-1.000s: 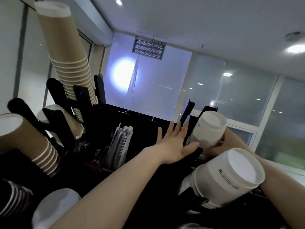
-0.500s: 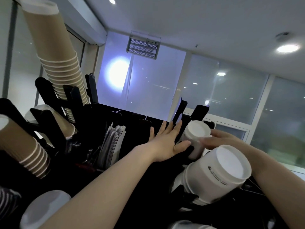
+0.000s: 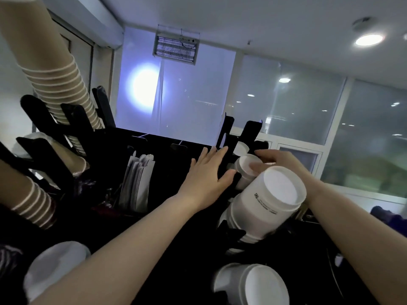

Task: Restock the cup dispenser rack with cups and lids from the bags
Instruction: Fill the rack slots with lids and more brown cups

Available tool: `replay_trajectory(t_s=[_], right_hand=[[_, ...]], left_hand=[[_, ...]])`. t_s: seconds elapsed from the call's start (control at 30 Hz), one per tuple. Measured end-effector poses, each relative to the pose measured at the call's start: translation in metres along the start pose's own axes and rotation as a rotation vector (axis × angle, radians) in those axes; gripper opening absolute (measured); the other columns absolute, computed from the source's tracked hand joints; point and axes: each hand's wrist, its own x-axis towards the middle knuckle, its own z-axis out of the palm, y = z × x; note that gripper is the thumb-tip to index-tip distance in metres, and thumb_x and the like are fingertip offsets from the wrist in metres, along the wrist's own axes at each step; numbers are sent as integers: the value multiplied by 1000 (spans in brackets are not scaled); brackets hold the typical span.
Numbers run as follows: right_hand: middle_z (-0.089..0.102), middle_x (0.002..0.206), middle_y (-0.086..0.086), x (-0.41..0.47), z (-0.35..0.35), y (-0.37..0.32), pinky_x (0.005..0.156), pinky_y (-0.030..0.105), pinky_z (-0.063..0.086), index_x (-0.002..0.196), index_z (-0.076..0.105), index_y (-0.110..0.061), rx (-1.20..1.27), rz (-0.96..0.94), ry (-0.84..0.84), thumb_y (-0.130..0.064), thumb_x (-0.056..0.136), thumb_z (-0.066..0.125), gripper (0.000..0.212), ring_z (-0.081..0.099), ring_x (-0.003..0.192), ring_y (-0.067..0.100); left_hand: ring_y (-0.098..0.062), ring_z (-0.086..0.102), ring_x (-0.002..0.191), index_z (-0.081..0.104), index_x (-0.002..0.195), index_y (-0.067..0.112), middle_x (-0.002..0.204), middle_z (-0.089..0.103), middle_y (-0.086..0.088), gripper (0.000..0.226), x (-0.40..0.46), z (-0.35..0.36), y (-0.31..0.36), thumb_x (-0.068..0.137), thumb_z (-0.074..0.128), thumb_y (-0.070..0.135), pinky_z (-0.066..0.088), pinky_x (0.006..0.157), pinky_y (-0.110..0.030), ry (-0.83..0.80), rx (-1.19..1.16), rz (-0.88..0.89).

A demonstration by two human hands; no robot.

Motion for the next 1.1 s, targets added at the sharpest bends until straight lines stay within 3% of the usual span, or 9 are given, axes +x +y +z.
replay_trajectory(t_s=[0.13, 0.23, 0.3, 0.4, 0.53, 0.67, 0.77, 0.93, 1.1], right_hand=[[73, 96, -6, -31, -13, -1, 79, 28, 55, 94, 72, -27, 307, -45, 351, -35, 90, 60, 15, 66, 84, 13], [74, 92, 1, -71, -16, 5, 65, 20, 55, 88, 74, -22, 641, -116, 250, -53, 92, 47, 42, 69, 79, 14], [74, 99, -4, -95, -8, 12, 74, 21, 54, 94, 73, -26, 581, -200, 169, -57, 88, 40, 46, 69, 92, 12], [71, 102, -18, -112, 4, 17, 77, 16, 52, 106, 64, -36, 385, -265, 140, -36, 94, 53, 16, 65, 95, 1], [67, 110, -15, -119, 20, 12, 81, 16, 51, 118, 58, -31, 442, -218, 215, -31, 76, 76, 45, 62, 99, -4], [58, 104, -22, -117, 41, 12, 70, 2, 44, 119, 53, -24, 380, -186, 293, -26, 68, 84, 60, 55, 91, -14], [58, 104, -22, -114, 50, 17, 69, 8, 41, 120, 52, -23, 318, -141, 312, -32, 63, 87, 67, 53, 94, -8], [69, 98, -19, -112, 50, 31, 73, 15, 47, 106, 64, -32, 391, -77, 99, -33, 66, 85, 45, 64, 92, -3], [71, 94, -16, -110, 52, 35, 66, 8, 48, 104, 65, -28, 366, -184, 102, -13, 67, 84, 45, 65, 87, -6]], left_hand=[[1, 9, 143, 32, 145, 31, 156, 22, 13, 55, -36, -1, 19, 93, 51, 30, 12, 111, -17, 236, -300, 8], [9, 34, 130, 45, 133, 38, 140, 44, 22, 53, -55, -6, 27, 81, 54, 37, 23, 100, -9, 246, -467, -17], [7, 40, 127, 48, 129, 36, 134, 49, 20, 48, -65, -5, 27, 82, 58, 30, 29, 102, -12, 181, -537, -13], [4, 43, 126, 49, 132, 28, 133, 52, 16, 45, -80, 6, 28, 89, 61, 20, 33, 104, -16, 53, -582, -40], [-3, 52, 120, 47, 135, 22, 130, 56, 10, 46, -91, 19, 35, 91, 59, 15, 40, 99, -18, -66, -564, -119], [-3, 49, 117, 34, 146, 21, 138, 50, 5, 56, -92, 26, 44, 94, 54, 19, 39, 93, -17, -63, -500, -191], [-7, 44, 121, 20, 151, 19, 146, 42, 0, 69, -92, 27, 46, 93, 55, 27, 34, 94, -19, -79, -512, -303], [-8, 43, 113, 15, 152, 24, 145, 44, 0, 75, -90, 27, 44, 91, 57, 29, 33, 94, -24, -121, -578, -379], [-8, 41, 114, 11, 153, 24, 148, 40, -4, 75, -91, 27, 43, 92, 55, 24, 29, 91, -22, -138, -639, -402]])
